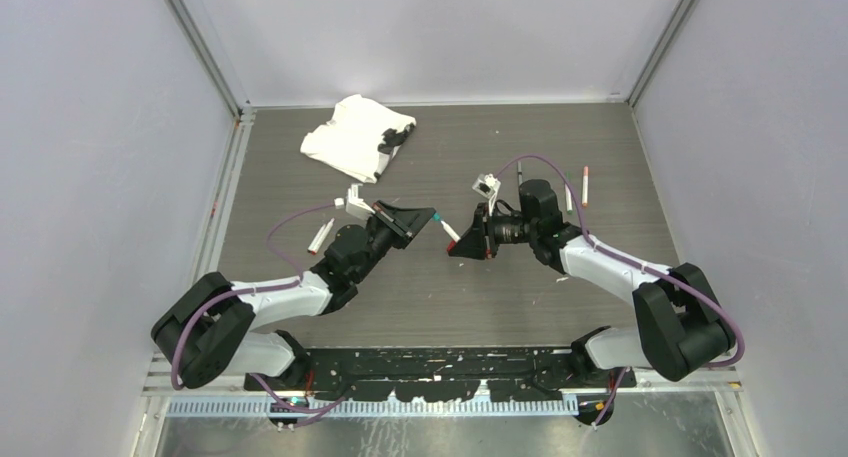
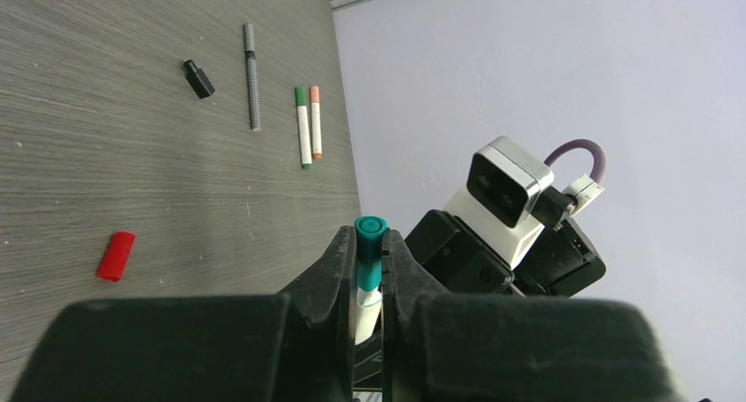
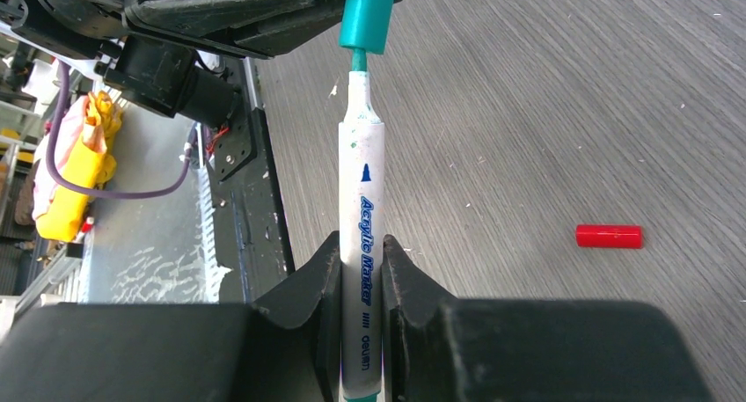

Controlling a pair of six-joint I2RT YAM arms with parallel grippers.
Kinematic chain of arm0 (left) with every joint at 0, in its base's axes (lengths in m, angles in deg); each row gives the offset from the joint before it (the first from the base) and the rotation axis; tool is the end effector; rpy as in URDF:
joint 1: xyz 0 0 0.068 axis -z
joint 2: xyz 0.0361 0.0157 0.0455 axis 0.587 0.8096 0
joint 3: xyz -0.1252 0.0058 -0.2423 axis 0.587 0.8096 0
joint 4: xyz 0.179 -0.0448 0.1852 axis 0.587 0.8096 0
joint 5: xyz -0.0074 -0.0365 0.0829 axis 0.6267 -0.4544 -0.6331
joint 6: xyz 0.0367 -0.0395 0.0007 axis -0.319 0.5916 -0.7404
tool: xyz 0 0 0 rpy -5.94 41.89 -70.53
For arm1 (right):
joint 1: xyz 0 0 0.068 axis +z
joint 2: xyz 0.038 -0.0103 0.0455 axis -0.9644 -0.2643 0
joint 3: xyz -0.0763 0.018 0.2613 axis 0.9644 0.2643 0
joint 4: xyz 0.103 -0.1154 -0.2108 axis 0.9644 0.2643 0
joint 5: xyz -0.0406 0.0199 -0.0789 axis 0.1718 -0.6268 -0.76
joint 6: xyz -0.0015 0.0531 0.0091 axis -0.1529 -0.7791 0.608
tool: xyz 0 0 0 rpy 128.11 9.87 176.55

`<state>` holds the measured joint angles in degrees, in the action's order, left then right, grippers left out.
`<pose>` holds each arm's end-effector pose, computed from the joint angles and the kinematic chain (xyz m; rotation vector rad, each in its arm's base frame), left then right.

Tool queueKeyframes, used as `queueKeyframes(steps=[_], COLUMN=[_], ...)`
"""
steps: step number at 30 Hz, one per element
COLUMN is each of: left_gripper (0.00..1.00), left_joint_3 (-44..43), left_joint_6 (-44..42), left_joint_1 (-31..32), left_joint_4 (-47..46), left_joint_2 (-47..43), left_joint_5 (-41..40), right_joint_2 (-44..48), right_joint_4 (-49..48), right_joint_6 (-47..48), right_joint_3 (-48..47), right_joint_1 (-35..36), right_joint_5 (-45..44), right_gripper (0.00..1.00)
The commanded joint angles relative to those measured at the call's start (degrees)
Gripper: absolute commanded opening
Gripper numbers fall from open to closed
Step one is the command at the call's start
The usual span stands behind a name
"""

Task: Insert the pens into the pen caps
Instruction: Insert the pen cap onto the pen.

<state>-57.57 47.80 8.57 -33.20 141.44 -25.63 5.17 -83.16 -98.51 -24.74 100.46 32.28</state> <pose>0.1909 -0.1802 0.2179 -0.5830 1.6846 -1.4605 0.2305 0.1430 0.2143 -0.8390 1.9173 1.3505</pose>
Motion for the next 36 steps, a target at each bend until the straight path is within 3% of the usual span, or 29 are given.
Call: queueKeyframes(steps=[1, 29, 36], left_gripper=[0.01, 0.01, 0.01], left_joint_3=[-1.72, -2.75, -4.12], left_joint_6=[0.33, -0.35, -5.34], left_joint_1=[0.19, 1.92, 3.42], left_joint_4=[-2.65, -5.73, -6.48], left_joint_2=[0.17, 3.59, 4.07], left_joint_5=[0.66, 3.58, 8.23], right_joint_2=[0.19, 0.04, 1.23], right_joint_4=[-0.88, -0.23, -11.97], right_joint_6=[-0.02, -2.78, -13.94], right_joint_3=[-2.20, -3.43, -1.59], right_joint_1=[0.24, 0.06, -2.15], right_joint_5=[-0.85, -4.69, -0.58], right_gripper=[0.01, 0.01, 0.01])
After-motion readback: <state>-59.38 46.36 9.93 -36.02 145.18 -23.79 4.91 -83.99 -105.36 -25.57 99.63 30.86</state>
